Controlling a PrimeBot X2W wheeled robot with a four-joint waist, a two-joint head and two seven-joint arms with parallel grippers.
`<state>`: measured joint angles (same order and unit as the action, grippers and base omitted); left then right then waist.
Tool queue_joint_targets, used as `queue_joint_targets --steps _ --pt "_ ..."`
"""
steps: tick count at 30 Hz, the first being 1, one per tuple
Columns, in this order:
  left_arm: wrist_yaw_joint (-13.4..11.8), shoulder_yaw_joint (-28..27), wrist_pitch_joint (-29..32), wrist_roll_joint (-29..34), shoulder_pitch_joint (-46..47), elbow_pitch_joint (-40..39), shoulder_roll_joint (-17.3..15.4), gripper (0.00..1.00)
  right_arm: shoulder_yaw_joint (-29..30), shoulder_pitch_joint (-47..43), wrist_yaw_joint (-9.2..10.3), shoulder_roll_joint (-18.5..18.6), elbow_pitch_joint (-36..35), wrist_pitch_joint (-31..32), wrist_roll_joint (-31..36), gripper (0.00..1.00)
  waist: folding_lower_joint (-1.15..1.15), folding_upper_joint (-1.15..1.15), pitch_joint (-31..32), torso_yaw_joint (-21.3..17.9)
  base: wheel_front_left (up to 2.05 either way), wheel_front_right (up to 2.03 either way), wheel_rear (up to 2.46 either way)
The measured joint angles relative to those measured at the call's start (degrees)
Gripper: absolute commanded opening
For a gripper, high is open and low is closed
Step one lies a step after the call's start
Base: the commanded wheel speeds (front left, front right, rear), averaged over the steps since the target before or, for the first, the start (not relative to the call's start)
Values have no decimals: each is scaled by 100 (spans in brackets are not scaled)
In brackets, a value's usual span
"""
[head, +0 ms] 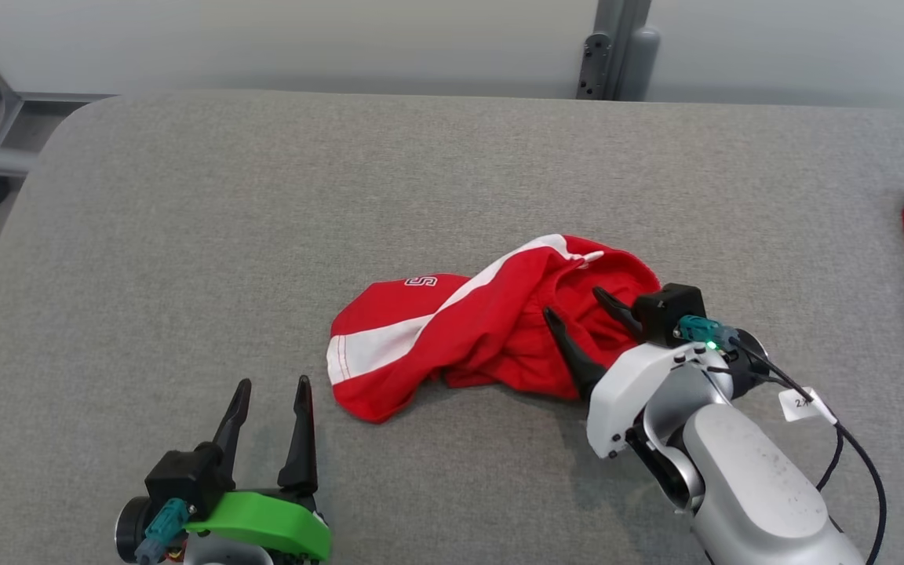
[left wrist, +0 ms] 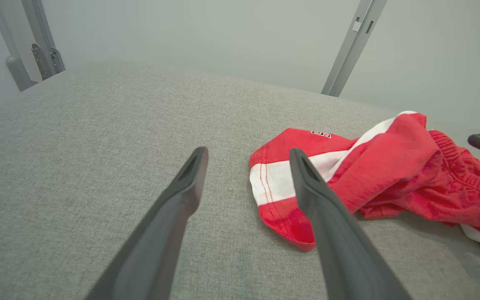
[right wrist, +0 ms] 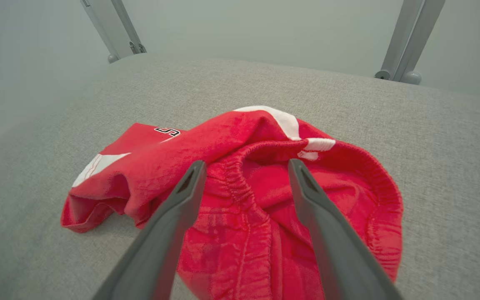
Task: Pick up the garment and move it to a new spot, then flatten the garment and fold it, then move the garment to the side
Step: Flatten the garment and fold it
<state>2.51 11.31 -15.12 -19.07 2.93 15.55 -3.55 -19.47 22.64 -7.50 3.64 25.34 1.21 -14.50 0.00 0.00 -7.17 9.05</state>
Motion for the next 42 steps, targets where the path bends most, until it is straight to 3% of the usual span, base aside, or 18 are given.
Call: queue_joint_targets --steps 6,8,9,11,12,14,21,26,33,42 --pt "15 -11 0 7 -5 -37 44 100 -108 344 1 157 581 218 -15 98 0 0 -59 293 0 0 0" --pt "26 -13 0 23 -7 -42 53 100 -196 450 0 168 739 269 -59 60 0 0 -83 363 0 0 0" --pt "27 -15 0 24 -7 -43 54 100 -245 507 0 174 808 293 -68 48 0 0 -96 387 0 0 0" --pt "34 -26 0 31 -8 -46 56 100 -333 629 0 177 946 316 -154 39 0 0 -125 412 0 0 0" --pt "34 -31 0 34 -8 -44 57 100 -378 686 0 185 1014 310 -182 30 0 0 -136 417 0 0 0" --pt "34 -27 0 38 -8 -43 57 100 -493 818 0 234 1145 229 -186 0 0 0 -139 403 0 0 0" --pt "33 -25 0 53 -9 -52 64 100 -835 1156 0 426 1284 -289 -222 0 0 0 -92 206 0 0 0" --pt "33 -44 0 88 -48 -74 66 100 -1057 1034 0 679 838 -602 -232 0 0 0 -31 -21 0 0 0" --pt "33 -137 0 167 -106 -114 69 100 -1223 -12 0 1091 -179 -831 -148 0 0 0 30 -412 0 0 0" --pt "60 -290 0 274 -124 -177 69 100 -472 -1420 0 1296 -1068 -700 214 0 0 0 6 -861 0 0 0"
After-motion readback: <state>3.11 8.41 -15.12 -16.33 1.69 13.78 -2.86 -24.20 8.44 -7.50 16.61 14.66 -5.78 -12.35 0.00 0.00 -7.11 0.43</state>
